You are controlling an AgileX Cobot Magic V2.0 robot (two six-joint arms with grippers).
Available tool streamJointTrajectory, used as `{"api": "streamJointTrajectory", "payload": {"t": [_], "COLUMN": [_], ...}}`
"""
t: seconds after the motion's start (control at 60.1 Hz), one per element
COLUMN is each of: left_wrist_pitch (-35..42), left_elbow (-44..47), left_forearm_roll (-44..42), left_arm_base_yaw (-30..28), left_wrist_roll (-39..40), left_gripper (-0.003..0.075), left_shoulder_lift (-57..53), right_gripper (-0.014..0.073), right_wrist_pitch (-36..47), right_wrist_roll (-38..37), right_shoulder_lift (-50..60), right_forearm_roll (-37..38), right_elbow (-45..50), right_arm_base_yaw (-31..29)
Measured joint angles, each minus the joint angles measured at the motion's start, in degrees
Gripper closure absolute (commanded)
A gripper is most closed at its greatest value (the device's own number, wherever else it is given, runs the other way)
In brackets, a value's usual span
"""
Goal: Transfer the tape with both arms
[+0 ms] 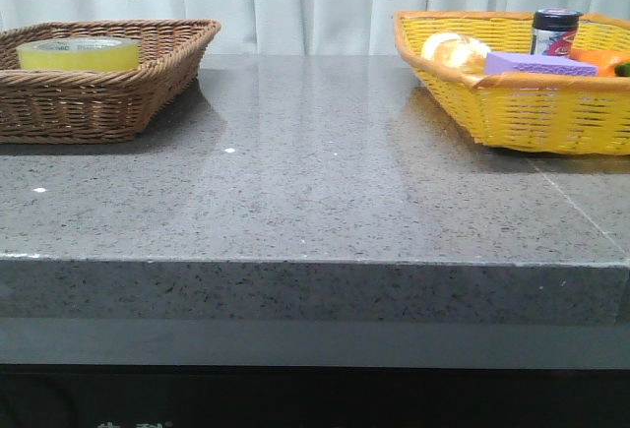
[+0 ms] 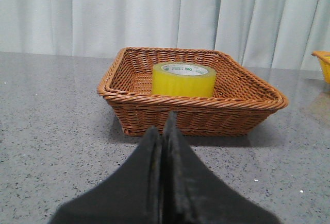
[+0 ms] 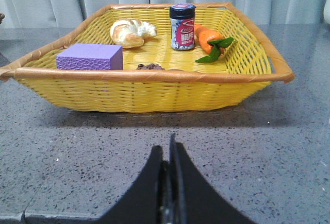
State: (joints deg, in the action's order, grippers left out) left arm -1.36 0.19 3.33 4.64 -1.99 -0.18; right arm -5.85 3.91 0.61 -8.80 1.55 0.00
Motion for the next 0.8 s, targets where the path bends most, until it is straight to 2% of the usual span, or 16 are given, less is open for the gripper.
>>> {"api": "streamJointTrajectory", "payload": {"t": [0.799], "left_wrist_pitch": [0.0], "left_elbow": [0.0], "left_forearm_roll": [0.0], "left_arm_base_yaw": [0.0], "left_wrist_roll": [0.0], "left_gripper": [0.0741], "left_shoulder_lift": [0.0], "right_gripper": [0.0662], "right_wrist_pitch": [3.1], "right_wrist_roll": [0.0], "right_shoulder_lift": [0.0], "right_forearm_roll": [0.0], "right_elbow": [0.0], "right_arm_base_yaw": [-2.2]}}
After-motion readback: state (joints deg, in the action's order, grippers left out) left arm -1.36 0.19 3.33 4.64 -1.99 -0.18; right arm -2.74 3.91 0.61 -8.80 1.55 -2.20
